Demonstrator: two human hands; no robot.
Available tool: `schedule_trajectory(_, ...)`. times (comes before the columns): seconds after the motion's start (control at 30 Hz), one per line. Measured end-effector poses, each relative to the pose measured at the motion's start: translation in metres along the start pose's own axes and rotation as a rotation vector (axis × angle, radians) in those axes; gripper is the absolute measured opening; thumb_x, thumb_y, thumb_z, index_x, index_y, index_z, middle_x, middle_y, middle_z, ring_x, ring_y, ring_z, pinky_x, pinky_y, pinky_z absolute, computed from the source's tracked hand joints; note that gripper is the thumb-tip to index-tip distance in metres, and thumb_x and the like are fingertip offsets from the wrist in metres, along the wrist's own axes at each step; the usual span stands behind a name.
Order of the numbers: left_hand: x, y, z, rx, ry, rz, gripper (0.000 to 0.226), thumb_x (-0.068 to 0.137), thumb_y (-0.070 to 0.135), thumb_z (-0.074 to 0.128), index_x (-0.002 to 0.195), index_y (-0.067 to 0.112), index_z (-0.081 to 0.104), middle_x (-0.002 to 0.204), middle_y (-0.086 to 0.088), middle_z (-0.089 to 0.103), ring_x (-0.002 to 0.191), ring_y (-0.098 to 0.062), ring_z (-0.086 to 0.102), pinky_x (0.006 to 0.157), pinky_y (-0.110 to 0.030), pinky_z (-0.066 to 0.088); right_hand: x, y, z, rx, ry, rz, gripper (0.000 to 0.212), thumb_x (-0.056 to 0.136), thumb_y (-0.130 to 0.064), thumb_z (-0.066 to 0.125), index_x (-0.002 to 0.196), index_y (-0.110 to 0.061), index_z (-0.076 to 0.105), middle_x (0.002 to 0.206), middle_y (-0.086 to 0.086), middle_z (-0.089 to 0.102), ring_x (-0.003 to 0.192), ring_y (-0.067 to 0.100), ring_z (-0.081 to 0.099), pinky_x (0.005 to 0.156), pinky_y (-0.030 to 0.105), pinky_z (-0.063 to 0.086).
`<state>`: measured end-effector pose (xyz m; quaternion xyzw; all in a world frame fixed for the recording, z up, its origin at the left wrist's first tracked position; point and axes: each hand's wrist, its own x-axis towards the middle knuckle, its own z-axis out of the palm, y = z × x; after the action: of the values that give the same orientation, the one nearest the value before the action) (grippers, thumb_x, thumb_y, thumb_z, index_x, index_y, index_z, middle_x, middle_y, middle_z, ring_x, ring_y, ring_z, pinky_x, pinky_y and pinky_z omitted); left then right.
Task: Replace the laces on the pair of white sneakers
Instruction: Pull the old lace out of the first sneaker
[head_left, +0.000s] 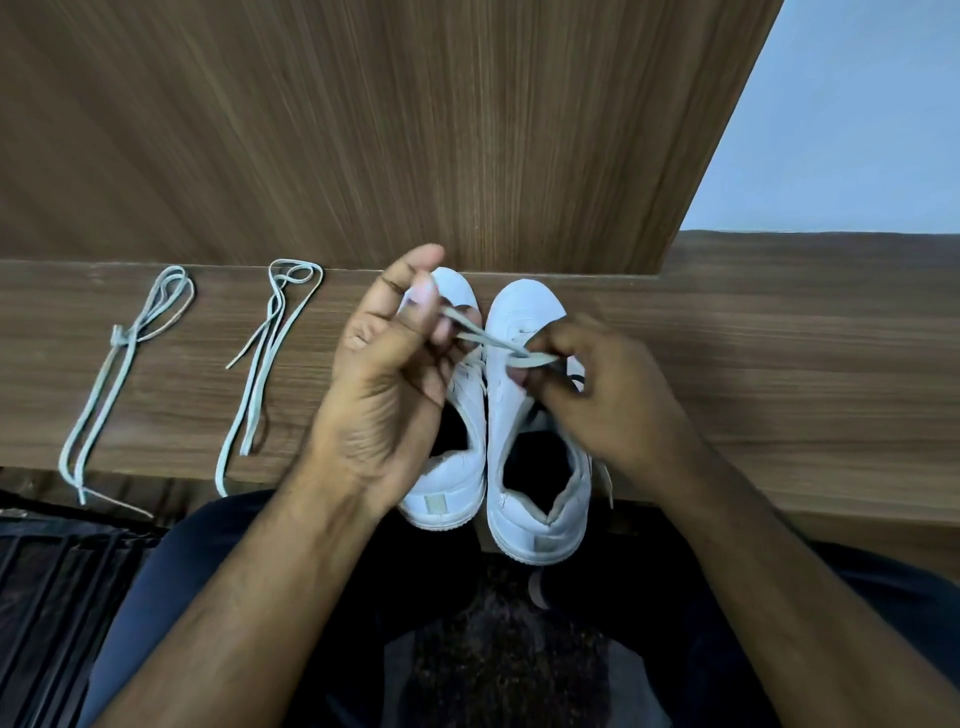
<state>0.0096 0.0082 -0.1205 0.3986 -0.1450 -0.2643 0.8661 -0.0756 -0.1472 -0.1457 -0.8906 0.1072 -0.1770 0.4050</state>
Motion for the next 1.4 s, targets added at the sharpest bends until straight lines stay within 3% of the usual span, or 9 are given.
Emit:
schedule_trajectory(0.23, -0.003, -0.003, 0.000, 0.383, 0.057, 0.012, 0.022, 0.090, 0.037, 0.068, 0.081, 0.018, 0.062, 0.041, 0.004, 0.033, 0.041, -0.019, 0.038, 0.048, -0.024, 0.035, 0.005, 0.009, -0.017, 0.145, 0.352, 0.187, 0.017, 0.091, -0.011, 0.059, 0.098, -0.023, 0.069, 0.085, -0.016, 0.069, 0.072, -0.003, 0.061, 0.067, 0.025, 0.048)
schedule_trajectory(0.43, -0.011, -0.024, -0.010, 1.386, -0.392, -0.043, 0.030, 0.084, 0.058, 0.070, 0.078, 0.028, 0.071, 0.049, 0.004, 0.052, 0.045, -0.013, 0.047, 0.050, -0.030, 0.042, 0.005, 0.001, -0.012, 0.475, 0.436, 0.264, 0.013, 0.085, -0.030, 0.058, 0.094, -0.033, 0.066, 0.091, -0.013, 0.070, 0.085, 0.011, 0.066, 0.071, 0.029, 0.049)
schedule_trajectory(0.63, -0.010, -0.009, 0.005, 0.629, -0.114, 0.197, 0.037, 0.104, 0.035, 0.039, 0.090, 0.020, 0.070, 0.096, 0.000, 0.068, 0.091, -0.014, 0.063, 0.077, -0.030, 0.048, 0.006, 0.018, -0.017, 0.366, 0.421, 0.439, 0.034, 0.088, 0.001, 0.058, 0.103, -0.028, 0.066, 0.092, -0.010, 0.066, 0.078, 0.001, 0.061, 0.065, 0.019, 0.048)
schedule_trajectory(0.77, 0.003, 0.011, -0.005, -0.018, -0.062, 0.032, 0.043, 0.106, 0.048, 0.024, 0.137, 0.039, 0.053, 0.149, 0.006, 0.053, 0.134, -0.024, 0.055, 0.110, -0.048, 0.043, 0.003, 0.017, -0.014, 0.250, 0.339, 0.400, 0.038, 0.087, 0.005, 0.053, 0.092, -0.028, 0.069, 0.088, -0.012, 0.070, 0.083, 0.005, 0.068, 0.066, 0.019, 0.049)
schedule_trajectory(0.93, 0.001, -0.003, -0.008, 0.524, 0.115, 0.040, 0.073, 0.090, 0.068, 0.052, 0.154, 0.039, 0.032, 0.153, 0.014, 0.047, 0.133, 0.000, 0.050, 0.114, -0.039, 0.040, 0.010, 0.004, -0.019, 0.711, 0.436, 0.497, 0.025, 0.092, -0.002, 0.049, 0.093, -0.014, 0.071, 0.085, 0.003, 0.069, 0.074, 0.015, 0.064, 0.062, 0.030, 0.048)
schedule_trajectory(1.07, -0.003, -0.019, -0.016, 1.301, -0.002, 0.074, 0.061, 0.087, 0.060, 0.065, 0.138, 0.030, 0.050, 0.145, 0.005, 0.044, 0.130, -0.001, 0.046, 0.107, -0.022, 0.036, 0.008, 0.011, -0.024, 0.082, 0.462, 0.235, 0.021, 0.088, -0.017, 0.055, 0.102, -0.023, 0.069, 0.096, -0.006, 0.070, 0.085, 0.009, 0.064, 0.082, 0.030, 0.050)
schedule_trajectory(1.2, -0.001, -0.022, -0.019, 1.375, 0.156, 0.169, 0.072, 0.086, 0.038, 0.076, 0.145, 0.016, 0.041, 0.133, 0.006, 0.043, 0.114, 0.004, 0.040, 0.088, 0.008, 0.025, -0.001, 0.019, -0.017, -0.400, -0.016, 0.312, 0.016, 0.093, -0.034, 0.061, 0.103, -0.026, 0.071, 0.099, -0.005, 0.067, 0.098, 0.021, 0.064, 0.095, 0.044, 0.047)
schedule_trajectory(1.3, -0.001, -0.014, -0.019, 1.413, 0.043, 0.364, 0.059, 0.087, 0.031, 0.076, 0.138, 0.015, 0.051, 0.127, 0.008, 0.052, 0.115, 0.001, 0.045, 0.096, -0.001, 0.031, -0.006, 0.017, -0.010, -0.604, -0.076, 0.296, 0.023, 0.098, -0.042, 0.053, 0.105, -0.028, 0.069, 0.098, -0.002, 0.058, 0.106, 0.027, 0.058, 0.095, 0.044, 0.042)
schedule_trajectory(1.4, -0.008, -0.022, -0.012, 1.547, -0.300, 0.387, 0.051, 0.088, 0.042, 0.068, 0.136, 0.027, 0.056, 0.128, 0.012, 0.061, 0.123, -0.009, 0.053, 0.105, -0.036, 0.040, -0.004, 0.004, -0.014, -0.424, 0.048, 0.184, 0.022, 0.100, -0.038, 0.050, 0.102, -0.025, 0.069, 0.094, -0.002, 0.057, 0.093, 0.028, 0.061, 0.081, 0.039, 0.048)
